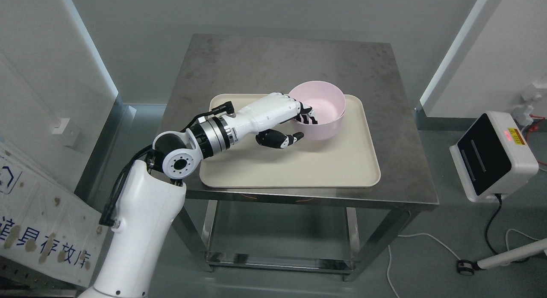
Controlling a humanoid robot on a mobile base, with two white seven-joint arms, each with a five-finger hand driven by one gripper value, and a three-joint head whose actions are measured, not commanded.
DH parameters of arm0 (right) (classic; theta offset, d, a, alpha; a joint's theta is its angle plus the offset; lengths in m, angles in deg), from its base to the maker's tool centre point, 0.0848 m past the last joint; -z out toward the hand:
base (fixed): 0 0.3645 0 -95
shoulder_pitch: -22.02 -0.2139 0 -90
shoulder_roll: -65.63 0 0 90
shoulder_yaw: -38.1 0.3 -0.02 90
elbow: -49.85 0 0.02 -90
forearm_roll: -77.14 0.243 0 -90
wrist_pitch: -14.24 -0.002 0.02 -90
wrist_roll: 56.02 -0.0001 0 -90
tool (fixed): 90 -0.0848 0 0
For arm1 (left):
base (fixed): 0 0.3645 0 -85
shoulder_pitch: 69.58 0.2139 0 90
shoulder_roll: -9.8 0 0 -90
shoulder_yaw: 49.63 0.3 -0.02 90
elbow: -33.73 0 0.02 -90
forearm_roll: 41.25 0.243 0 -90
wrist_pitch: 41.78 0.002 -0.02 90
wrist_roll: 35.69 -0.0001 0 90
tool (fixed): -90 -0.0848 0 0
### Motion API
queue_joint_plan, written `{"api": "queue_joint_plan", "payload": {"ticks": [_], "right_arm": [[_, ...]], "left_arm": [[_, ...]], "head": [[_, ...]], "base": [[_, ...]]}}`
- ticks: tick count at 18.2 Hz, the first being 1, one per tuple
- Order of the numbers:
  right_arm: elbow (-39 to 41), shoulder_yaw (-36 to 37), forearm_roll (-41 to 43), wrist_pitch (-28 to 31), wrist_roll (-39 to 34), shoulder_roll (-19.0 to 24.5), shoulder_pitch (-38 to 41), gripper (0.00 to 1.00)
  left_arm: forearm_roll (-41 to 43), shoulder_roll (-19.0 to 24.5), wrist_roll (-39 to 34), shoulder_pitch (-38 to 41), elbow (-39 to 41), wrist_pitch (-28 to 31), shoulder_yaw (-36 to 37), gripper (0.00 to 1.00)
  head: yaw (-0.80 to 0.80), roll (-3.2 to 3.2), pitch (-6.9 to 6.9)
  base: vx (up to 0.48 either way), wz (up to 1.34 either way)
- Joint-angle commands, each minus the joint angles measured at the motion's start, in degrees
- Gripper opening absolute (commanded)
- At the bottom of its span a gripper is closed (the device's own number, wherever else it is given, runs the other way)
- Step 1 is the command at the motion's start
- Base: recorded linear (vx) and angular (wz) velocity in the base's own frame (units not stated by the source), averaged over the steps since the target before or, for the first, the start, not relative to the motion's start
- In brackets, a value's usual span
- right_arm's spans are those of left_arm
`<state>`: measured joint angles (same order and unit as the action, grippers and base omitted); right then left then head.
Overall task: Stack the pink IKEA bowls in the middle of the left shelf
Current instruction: 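Lift the stacked pink bowls off the tray with the left hand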
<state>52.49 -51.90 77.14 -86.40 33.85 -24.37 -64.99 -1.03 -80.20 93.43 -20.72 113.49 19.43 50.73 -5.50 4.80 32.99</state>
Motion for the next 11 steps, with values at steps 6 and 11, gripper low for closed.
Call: {"api": "queue_joint_plan", "payload": {"ticks": [6,11], "right_arm": [[0.00,0.53,-0.44,0.01,-0.05,-1.00,0.01,1.00],[0.00,0.53,-0.44,0.01,-0.05,-1.00,0.01,1.00]], "left_arm": [[-1.02,1.00,0.07,1.06,4.08,-1.00,-5.70,0.06],[-1.02,1.00,0.07,2.02,4.08,-1.00,-5.97,0.07]], "head": [[0.00,0.00,0.00],[0.00,0.00,0.00]], "base": [[-0.020,0.00],[-0.117,0.02]]}}
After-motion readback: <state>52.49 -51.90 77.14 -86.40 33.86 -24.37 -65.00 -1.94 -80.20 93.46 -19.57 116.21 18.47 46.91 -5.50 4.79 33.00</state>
